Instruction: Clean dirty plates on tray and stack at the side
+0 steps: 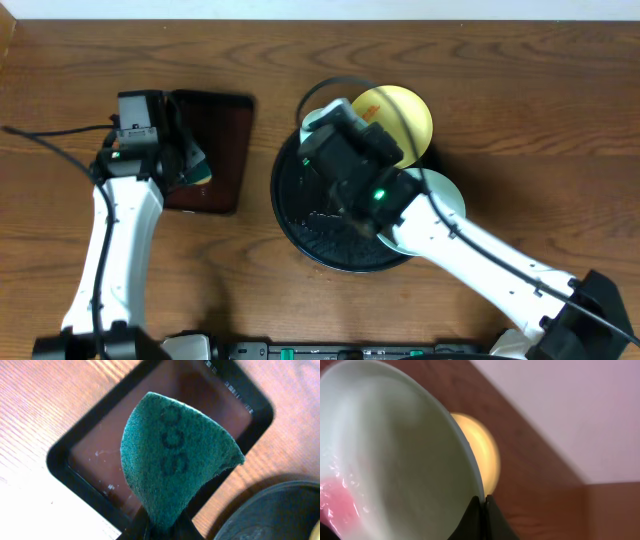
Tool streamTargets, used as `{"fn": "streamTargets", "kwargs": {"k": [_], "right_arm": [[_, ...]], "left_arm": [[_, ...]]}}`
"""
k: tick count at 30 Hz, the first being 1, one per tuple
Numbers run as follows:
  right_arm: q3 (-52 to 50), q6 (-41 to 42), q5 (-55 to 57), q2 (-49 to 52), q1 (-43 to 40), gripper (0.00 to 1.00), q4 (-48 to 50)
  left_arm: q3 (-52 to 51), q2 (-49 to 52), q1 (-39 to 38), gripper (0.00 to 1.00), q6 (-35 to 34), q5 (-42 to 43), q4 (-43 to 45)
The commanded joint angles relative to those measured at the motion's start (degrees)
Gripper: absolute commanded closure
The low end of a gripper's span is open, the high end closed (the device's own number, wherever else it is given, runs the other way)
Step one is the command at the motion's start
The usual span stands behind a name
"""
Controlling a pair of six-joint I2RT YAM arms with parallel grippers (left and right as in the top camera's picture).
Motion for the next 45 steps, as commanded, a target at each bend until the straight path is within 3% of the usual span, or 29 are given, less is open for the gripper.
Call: {"fn": "streamTargets", "kwargs": {"k": [1,6,13,19,23,26,28,30,37,41,45], "right_arm": [[0.17,-8.87,16.59,-1.01,5.22,0.99,2.67],[0.17,-11.58,17.92,-1.01,8.5,0.99,5.62],[0.15,-6.71,17.64,-1.01,7.8,0.99,5.33],[0.15,2.43,11.02,-1.01,6.88,0.99,2.49],[0.15,15.26,-4.17,-1.01,1.77,0.99,-0.24],[0.17,25.68,-25.9,-1.29,-10.16,0.99,-1.14],[0.15,27.04,-46.4,-1.27,-21.94,0.98,-1.29],[0.11,26.97,-56.39,-1.27,-31.67,0.98,-3.15],[-0.33,26.99,-52.37,-1.22,-53.0,0.99,-10.1],[-2.49,30.6,-52.68,-1.22,-65.09,0.99,-8.76],[-7.45,31.01,-52.85,-1.2,-70.34,0.99,-4.44]], "left_arm": [[0.22,3.41,0.26,0.92,1.25,0.83,0.15],[0.22,5.11,0.26,0.93,1.25,0.85,0.11],[0.22,5.11,0.26,0.92,1.25,0.83,0.0],[0.22,5.11,0.26,0.93,1.25,0.83,-0.07],[0.22,5.11,0.26,0.93,1.25,0.83,-0.22],[0.22,5.11,0.26,0.92,1.25,0.83,-0.5],[0.22,5.11,0.26,0.93,1.25,0.83,-0.59],[0.22,5.11,0.26,0.92,1.25,0.83,-0.72],[0.22,5.11,0.26,0.92,1.25,0.83,-0.7],[0.22,5.11,0.26,0.93,1.25,0.83,-0.72],[0.22,5.11,0.26,0.93,1.22,0.83,-0.68]]}}
